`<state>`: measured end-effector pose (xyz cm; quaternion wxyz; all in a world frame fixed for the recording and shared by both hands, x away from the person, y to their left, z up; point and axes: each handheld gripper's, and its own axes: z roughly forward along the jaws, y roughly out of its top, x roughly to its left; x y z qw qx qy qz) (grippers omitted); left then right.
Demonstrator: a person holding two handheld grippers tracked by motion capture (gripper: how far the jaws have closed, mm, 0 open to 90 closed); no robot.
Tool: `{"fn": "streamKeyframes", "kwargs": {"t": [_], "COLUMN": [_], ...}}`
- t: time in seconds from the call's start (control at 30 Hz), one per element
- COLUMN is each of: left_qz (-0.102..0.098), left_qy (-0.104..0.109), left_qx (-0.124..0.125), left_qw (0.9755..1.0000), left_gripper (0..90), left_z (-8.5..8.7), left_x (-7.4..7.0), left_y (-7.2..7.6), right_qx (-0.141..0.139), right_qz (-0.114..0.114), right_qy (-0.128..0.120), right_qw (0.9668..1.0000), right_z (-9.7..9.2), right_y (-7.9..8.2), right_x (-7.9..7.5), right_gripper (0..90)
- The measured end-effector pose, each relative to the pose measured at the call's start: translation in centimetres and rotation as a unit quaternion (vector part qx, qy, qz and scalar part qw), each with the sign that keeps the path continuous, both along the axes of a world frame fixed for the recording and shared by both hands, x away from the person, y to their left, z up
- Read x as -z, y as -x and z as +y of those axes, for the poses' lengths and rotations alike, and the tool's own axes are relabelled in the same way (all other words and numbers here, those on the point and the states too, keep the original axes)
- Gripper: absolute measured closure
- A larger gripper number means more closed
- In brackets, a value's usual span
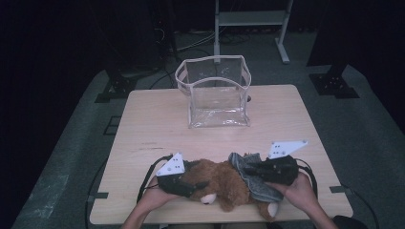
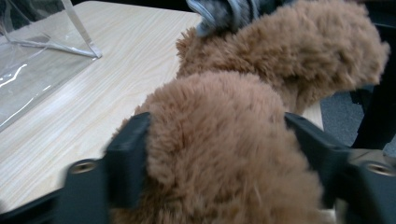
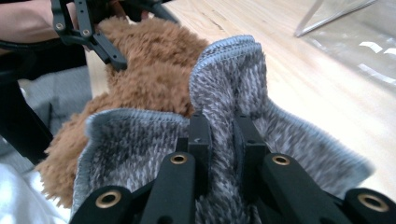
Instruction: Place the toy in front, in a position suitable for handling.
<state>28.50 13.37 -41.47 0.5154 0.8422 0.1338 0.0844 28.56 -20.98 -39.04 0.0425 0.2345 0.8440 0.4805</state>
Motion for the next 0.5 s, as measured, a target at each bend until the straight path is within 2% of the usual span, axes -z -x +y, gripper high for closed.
{"fn": "streamKeyframes", "kwargs": {"t": [0.03, 0.13, 0.2, 0.3, 0.33, 0.4, 0.43, 0.47, 0.5], "left_qz": [0.002, 0.006, 0.013, 0.021, 0.010, 0.007, -0.008, -0.008, -0.018], "left_qy": [-0.004, -0.022, -0.042, -0.060, -0.067, -0.072, -0.077, -0.077, -0.072], "left_qx": [0.000, 0.004, 0.008, 0.014, 0.014, 0.013, 0.007, 0.007, -0.009], "left_qw": [1.0000, 0.9997, 0.9990, 0.9979, 0.9976, 0.9973, 0.9970, 0.9970, 0.9972], "left_gripper": [19.9, 10.6, 7.5, 6.9, 12.0, 29.9, 39.7, 44.7, 48.2], "left_z": [-0.2, -1.1, -1.8, -2.4, -2.5, -2.5, -2.3, -2.3, -2.3], "left_x": [-0.2, -0.6, -0.6, -0.1, 0.0, 0.1, -0.1, -0.1, -0.1], "left_y": [0.0, -0.2, -0.6, -1.1, -1.0, -1.0, -1.3, -1.3, -1.8], "right_qx": [0.002, 0.003, -0.001, -0.001, -0.001, 0.002, 0.004, 0.005, 0.006], "right_qz": [0.001, 0.000, 0.000, -0.001, 0.000, 0.003, 0.006, 0.010, 0.012], "right_qy": [-0.011, -0.019, -0.018, -0.018, -0.018, -0.019, -0.022, -0.026, -0.029], "right_qw": [0.9999, 0.9998, 0.9998, 0.9998, 0.9998, 0.9998, 0.9997, 0.9996, 0.9995], "right_z": [-0.2, -0.5, -0.6, -0.6, -0.6, -0.8, -1.0, -1.1, -1.2], "right_y": [0.4, 1.0, 1.1, 1.1, 0.9, 0.5, 0.1, -0.4, -0.9], "right_x": [0.4, 0.7, 0.8, 0.8, 0.8, 0.7, 0.6, 0.5, 0.4], "right_gripper": [79.6, 79.6, 79.6, 79.6, 79.6, 79.5, 79.5, 79.5, 79.4]}}
